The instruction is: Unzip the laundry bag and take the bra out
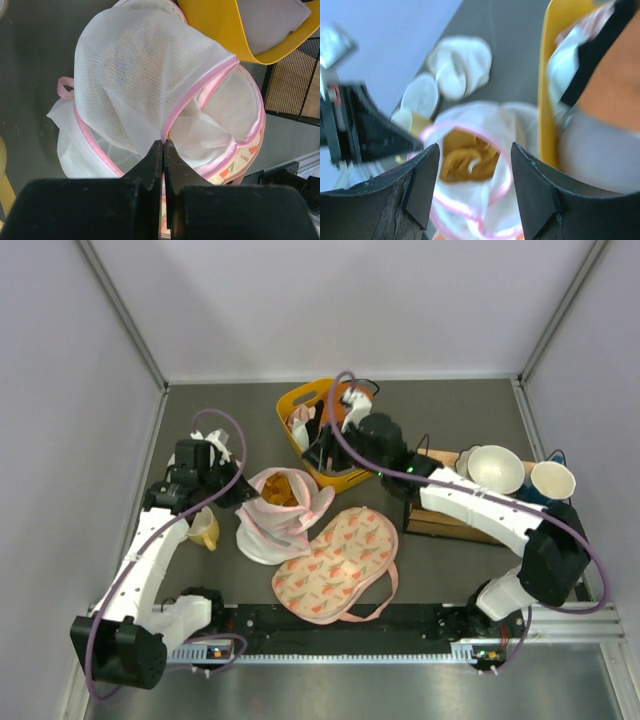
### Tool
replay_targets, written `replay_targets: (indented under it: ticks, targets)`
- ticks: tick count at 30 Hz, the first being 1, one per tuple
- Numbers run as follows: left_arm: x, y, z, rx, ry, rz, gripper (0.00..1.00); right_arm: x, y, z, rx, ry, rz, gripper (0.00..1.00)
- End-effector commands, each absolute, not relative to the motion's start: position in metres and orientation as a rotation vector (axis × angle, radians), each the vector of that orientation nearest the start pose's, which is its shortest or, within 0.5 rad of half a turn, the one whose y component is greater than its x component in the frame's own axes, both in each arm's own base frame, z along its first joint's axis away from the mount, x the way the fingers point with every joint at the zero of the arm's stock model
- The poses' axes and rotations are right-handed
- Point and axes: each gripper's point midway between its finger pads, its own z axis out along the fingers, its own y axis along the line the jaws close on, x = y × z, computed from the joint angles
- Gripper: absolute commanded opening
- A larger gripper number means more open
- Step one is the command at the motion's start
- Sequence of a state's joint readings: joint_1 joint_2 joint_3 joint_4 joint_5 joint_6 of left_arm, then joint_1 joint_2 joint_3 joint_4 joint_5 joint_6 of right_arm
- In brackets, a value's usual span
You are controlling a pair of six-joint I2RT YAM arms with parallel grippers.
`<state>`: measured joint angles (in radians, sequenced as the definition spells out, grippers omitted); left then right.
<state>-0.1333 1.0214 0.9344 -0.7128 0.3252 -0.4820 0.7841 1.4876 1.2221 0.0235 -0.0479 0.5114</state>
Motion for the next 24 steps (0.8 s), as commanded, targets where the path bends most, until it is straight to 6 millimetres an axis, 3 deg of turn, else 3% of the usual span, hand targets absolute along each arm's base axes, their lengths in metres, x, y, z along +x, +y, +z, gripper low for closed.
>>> replay_targets:
  ticks: [1,5,17,24]
  targets:
    - [0.26,-0.112,0.193,-0.249,2.359,-0.707,0.0,0.273,0.395,0.226,-0.393,2.008,1.057,0.6]
    - [0.259,-0.116,0.2,-0.233,2.34,-0.738,0.0,0.263,0.417,0.206,-0.439,2.06,1.084,0.6]
    - [0.252,-0.12,0.217,-0.198,2.31,-0.775,0.0,0.26,0.458,0.191,-0.491,2.108,1.108,0.59]
    - [0.252,-0.12,0.222,-0.205,2.295,-0.782,0.0,0.259,0.488,0.148,-0.501,2.18,1.034,0.71]
